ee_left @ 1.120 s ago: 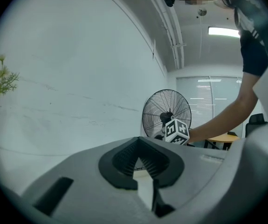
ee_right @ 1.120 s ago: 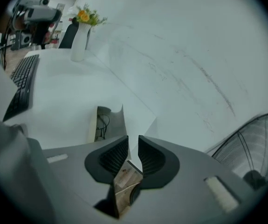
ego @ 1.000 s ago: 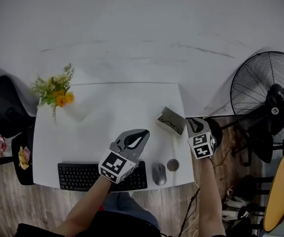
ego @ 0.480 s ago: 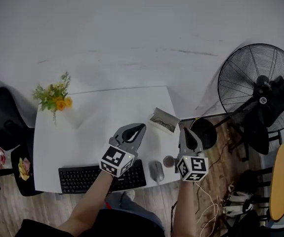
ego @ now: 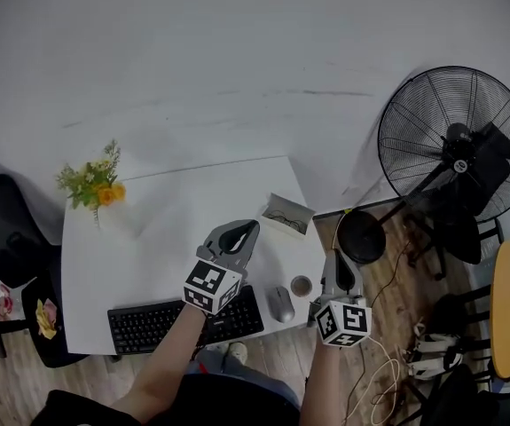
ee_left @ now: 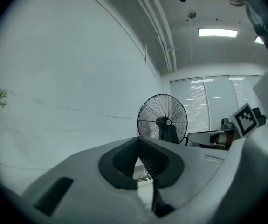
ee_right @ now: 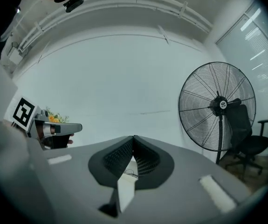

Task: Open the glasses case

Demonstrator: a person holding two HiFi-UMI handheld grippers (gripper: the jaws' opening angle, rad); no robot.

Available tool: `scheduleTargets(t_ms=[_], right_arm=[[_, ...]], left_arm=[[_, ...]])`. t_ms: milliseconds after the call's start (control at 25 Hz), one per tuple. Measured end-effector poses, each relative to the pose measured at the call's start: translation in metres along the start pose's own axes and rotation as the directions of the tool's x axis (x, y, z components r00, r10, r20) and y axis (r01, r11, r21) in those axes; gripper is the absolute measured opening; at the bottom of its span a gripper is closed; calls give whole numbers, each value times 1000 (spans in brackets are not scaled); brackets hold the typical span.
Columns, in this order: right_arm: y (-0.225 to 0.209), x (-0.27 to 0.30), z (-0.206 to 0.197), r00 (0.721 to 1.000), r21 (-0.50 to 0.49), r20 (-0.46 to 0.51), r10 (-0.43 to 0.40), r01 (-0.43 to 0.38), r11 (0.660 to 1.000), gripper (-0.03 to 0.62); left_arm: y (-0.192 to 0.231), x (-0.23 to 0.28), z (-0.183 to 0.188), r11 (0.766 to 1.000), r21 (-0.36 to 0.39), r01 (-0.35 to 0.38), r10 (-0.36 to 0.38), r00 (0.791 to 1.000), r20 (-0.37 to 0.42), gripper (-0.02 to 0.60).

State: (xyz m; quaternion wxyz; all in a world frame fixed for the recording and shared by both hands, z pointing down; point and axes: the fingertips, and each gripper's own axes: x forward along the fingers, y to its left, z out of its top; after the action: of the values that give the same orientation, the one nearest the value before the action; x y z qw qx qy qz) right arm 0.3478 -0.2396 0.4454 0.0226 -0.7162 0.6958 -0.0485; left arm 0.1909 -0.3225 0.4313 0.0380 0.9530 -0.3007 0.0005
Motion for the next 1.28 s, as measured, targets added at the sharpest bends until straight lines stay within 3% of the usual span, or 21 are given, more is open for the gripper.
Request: scheduleTargets(t_ms=[1280], right_arm=[[10,-9,3,1000,-4,-13,11,-11,1000,6]], left_arm=[[-14,-3,1,1000,5,26,-26,1000,-7,8]])
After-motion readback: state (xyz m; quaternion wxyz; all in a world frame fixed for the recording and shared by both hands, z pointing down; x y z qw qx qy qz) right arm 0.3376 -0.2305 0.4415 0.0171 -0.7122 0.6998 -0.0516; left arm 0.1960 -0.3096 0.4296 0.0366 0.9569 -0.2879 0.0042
